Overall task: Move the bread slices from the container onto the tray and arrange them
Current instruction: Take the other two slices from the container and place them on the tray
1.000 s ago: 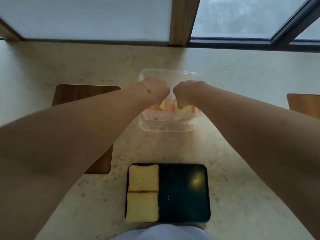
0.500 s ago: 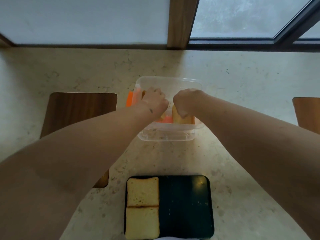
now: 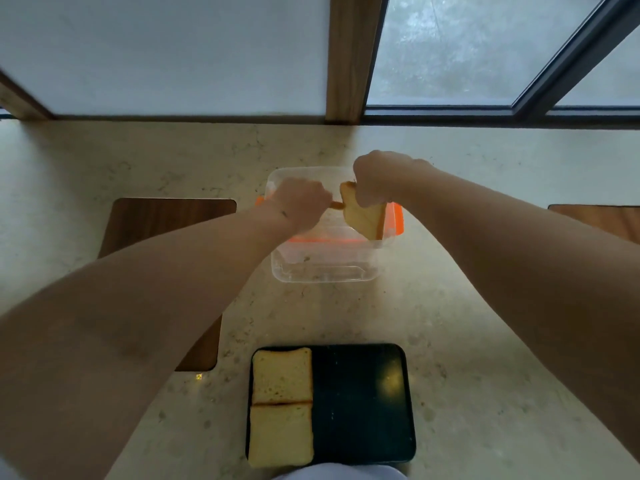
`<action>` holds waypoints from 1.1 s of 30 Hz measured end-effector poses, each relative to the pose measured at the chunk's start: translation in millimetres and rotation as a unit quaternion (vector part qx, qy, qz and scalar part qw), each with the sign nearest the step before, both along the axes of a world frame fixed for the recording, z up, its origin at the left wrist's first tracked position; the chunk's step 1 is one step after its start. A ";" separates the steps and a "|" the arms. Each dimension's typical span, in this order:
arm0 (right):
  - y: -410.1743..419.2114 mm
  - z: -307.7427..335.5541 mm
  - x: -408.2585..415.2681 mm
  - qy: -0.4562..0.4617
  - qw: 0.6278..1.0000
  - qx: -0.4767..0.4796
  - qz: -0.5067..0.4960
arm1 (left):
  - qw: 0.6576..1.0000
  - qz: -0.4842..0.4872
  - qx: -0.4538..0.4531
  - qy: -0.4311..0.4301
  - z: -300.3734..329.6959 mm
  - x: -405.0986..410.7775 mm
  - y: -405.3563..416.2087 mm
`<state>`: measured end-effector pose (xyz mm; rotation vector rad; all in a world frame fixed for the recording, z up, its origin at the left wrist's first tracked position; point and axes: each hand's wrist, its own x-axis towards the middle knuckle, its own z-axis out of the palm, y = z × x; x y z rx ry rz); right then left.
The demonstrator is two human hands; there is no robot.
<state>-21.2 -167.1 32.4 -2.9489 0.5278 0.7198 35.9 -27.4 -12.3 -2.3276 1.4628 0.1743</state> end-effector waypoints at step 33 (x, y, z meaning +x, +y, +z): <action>136.7 -125.3 -344.0 -0.155 0.574 0.537 -0.598 | 0.394 0.626 -0.309 0.597 -51.6 -285.6 209.2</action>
